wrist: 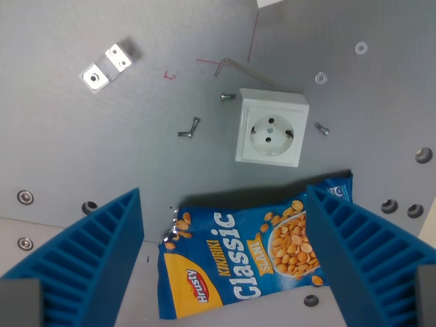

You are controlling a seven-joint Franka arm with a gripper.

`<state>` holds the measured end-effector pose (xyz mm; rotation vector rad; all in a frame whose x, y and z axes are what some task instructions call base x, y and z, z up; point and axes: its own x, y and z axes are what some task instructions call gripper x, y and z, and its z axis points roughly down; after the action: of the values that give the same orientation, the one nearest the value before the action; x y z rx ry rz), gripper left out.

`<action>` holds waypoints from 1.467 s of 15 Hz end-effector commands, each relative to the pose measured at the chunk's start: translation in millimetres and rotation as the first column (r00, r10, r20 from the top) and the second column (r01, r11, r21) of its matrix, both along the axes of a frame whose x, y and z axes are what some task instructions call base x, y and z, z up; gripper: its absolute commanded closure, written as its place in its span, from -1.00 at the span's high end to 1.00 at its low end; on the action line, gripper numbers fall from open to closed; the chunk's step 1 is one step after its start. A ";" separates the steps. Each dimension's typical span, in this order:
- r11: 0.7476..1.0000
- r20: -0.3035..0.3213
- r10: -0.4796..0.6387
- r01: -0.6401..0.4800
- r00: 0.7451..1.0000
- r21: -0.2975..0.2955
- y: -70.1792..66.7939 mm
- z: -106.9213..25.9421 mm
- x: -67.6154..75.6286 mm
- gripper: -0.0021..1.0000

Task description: Rotate around base positive z

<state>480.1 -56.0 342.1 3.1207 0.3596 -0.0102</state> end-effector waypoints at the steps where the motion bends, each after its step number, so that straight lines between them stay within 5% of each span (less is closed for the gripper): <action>1: 1.000 0.005 0.013 -0.013 1.000 0.000 0.0 2.2 -0.2 1.00; 22: 0.957 0.004 0.289 -0.289 0.957 -0.002 0.0 2.2 -0.2 1.00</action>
<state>480.2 -55.5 342.1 3.0819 0.6103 -0.0102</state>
